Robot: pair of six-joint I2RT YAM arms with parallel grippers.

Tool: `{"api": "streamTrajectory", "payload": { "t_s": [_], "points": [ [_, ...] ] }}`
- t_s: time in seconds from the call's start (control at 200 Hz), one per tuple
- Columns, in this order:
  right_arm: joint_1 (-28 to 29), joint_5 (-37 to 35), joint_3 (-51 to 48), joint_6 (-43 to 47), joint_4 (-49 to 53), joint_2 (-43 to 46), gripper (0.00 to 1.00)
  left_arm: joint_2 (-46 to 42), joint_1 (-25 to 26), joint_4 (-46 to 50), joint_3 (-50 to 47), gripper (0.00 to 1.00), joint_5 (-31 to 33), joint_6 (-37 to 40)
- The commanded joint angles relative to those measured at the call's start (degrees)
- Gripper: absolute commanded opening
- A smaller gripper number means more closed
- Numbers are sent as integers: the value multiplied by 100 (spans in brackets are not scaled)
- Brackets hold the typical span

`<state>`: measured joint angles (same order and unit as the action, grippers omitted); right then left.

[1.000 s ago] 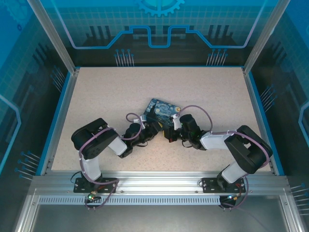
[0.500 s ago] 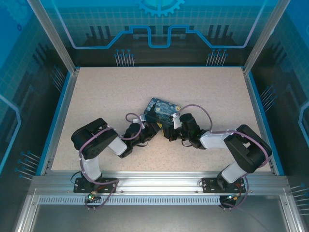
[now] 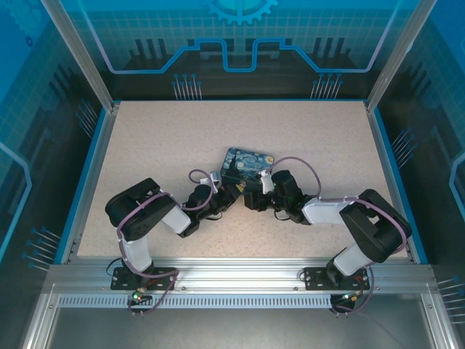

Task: Unlock a padlock with a key

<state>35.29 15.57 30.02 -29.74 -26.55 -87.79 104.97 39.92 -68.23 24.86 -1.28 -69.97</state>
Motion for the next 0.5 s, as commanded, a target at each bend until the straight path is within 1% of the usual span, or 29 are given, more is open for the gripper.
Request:
{"api": "streamTrajectory", "payload": {
  "t_s": [0.0, 0.125, 0.22, 0.275, 0.43, 0.495],
  "points": [
    [-84, -260, -136, 297, 378, 395, 40, -201, 26, -104, 46, 0, -4, 125],
    [-70, -742, -146, 738, 1029, 912, 48, -223, 29, 24, 108, 0, -48, 80],
    [79, -1369, -145, 1183, 1614, 1394, 52, -289, 24, 105, 137, 0, -71, -3],
    [289, -1773, -167, 1474, 1801, 1654, 53, -346, 24, 204, 172, 0, -92, -66],
    [1215, -3463, -240, 2488, 2014, 2198, 52, -608, 24, 665, 265, 0, -217, -273],
    [1514, -4036, -264, 2857, 2037, 2338, 52, -737, 25, 864, 282, 0, -256, -336]
  ]
}}
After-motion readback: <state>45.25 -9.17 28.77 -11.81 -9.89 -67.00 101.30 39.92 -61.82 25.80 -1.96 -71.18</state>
